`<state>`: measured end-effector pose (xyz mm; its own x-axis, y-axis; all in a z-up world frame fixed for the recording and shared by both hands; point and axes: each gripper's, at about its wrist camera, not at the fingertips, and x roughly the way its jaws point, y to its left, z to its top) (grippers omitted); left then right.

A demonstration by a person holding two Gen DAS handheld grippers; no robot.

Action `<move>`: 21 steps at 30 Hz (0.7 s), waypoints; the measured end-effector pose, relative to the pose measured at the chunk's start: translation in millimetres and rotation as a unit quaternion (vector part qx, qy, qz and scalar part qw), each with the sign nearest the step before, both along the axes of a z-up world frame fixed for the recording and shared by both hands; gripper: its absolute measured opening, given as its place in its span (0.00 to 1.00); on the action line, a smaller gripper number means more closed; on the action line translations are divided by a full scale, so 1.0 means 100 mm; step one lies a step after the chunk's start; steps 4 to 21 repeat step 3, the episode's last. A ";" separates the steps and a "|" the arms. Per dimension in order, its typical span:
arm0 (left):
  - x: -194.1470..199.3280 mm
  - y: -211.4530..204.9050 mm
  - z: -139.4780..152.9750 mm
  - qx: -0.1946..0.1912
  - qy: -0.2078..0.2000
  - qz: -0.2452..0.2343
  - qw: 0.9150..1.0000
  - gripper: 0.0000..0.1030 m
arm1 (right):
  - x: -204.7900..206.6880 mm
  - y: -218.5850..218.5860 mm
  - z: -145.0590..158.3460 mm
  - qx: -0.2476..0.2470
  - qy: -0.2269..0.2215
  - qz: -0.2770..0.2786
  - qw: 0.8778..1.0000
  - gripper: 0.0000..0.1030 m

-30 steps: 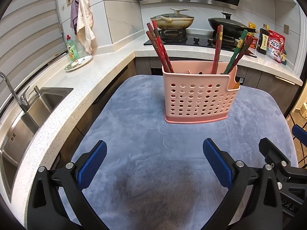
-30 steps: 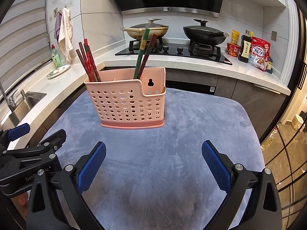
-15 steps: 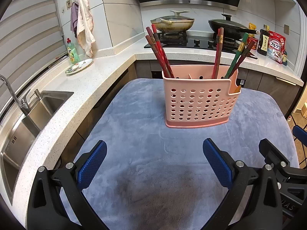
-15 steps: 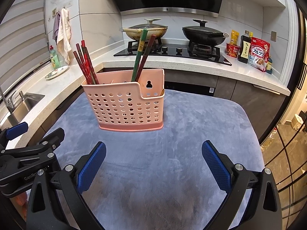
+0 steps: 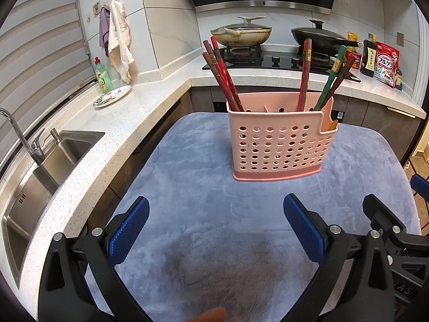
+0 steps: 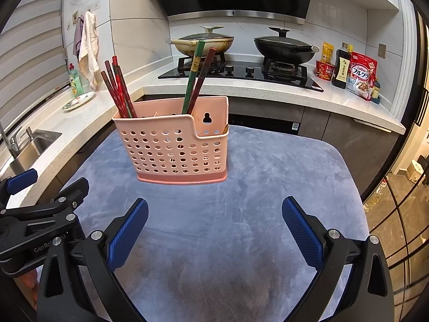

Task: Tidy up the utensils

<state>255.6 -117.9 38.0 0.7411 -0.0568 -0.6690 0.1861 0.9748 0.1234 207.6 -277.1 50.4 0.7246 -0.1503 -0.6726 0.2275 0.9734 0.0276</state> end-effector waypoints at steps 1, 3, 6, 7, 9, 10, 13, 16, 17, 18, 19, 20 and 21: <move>0.00 0.00 0.00 0.000 0.000 -0.001 1.000 0.93 | 0.00 0.00 0.00 -0.001 -0.001 0.000 1.000 0.94; 0.00 0.01 0.00 0.000 0.001 -0.003 1.000 0.93 | 0.00 0.00 0.01 -0.002 -0.001 -0.001 1.000 0.94; 0.00 0.01 0.00 0.000 0.001 -0.003 1.000 0.93 | 0.00 0.00 0.01 -0.002 -0.001 -0.001 1.000 0.94; 0.00 0.01 0.00 0.000 0.001 -0.003 1.000 0.93 | 0.00 0.00 0.01 -0.002 -0.001 -0.001 1.000 0.94; 0.00 0.01 0.00 0.000 0.001 -0.003 1.000 0.93 | 0.00 0.00 0.01 -0.002 -0.001 -0.001 1.000 0.94; 0.00 0.01 0.00 0.000 0.001 -0.003 1.000 0.93 | 0.00 0.00 0.01 -0.002 -0.001 -0.001 1.000 0.94; 0.00 0.01 0.00 0.000 0.001 -0.003 1.000 0.93 | 0.00 0.00 0.01 -0.002 -0.001 -0.001 1.000 0.94; 0.00 0.01 0.00 0.000 0.001 -0.003 1.000 0.93 | 0.00 0.00 0.01 -0.002 -0.001 -0.001 1.000 0.94; 0.00 0.01 0.00 0.000 0.001 -0.003 1.000 0.93 | 0.00 0.00 0.01 -0.002 -0.001 -0.001 1.000 0.94; 0.00 0.01 0.00 0.000 0.001 -0.003 1.000 0.93 | 0.00 0.00 0.01 -0.002 -0.001 -0.001 1.000 0.94; 0.00 0.01 0.00 0.000 0.001 -0.003 1.000 0.93 | 0.00 0.00 0.01 -0.002 -0.001 -0.001 1.000 0.94; 0.00 0.01 0.00 0.000 0.001 -0.003 1.000 0.93 | 0.00 0.00 0.01 -0.002 -0.001 -0.001 1.000 0.94; 0.00 0.01 0.00 0.000 0.001 -0.003 1.000 0.93 | 0.00 0.00 0.01 -0.002 -0.001 -0.001 1.000 0.94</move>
